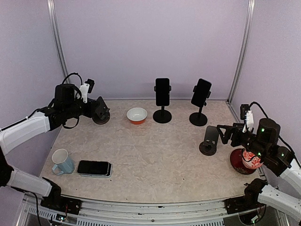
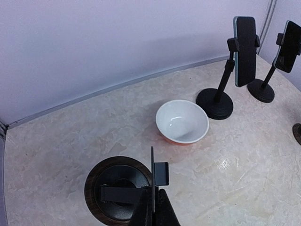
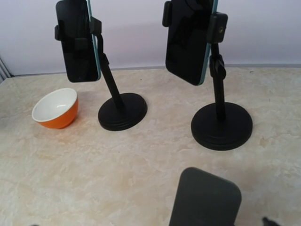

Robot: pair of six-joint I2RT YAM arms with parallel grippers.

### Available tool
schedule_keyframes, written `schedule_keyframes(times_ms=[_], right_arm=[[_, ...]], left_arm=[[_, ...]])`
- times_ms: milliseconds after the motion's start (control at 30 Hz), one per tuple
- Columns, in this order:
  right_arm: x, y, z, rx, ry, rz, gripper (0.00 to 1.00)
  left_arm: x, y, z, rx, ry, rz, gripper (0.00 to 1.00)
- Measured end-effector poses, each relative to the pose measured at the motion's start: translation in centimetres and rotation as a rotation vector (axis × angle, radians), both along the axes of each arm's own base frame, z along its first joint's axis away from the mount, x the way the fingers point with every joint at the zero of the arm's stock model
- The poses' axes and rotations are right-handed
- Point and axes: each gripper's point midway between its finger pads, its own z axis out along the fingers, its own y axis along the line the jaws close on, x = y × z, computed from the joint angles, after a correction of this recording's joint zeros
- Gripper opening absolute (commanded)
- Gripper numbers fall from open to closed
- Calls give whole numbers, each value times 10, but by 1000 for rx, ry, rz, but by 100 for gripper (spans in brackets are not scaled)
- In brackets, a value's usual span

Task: Place the phone on the phone stand
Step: Pick up the phone stand from the center of the board, then place the phone stand at the center of the board.

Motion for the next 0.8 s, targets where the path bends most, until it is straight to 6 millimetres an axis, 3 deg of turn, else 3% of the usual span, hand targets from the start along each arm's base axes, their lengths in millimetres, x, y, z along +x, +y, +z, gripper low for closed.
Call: schedule_keyframes(times_ms=[200,533,800], right_arm=[[0,0,0,0,0,0,100],[1,0,-1,-3,4,0,100],[1,0,-2,-4,7,0,100]], left_arm=[[34,17,23,17,-69,-102,0],[56,17,-27,47,-8,-290,0],[80,3,-13,111,-71,-416,0]])
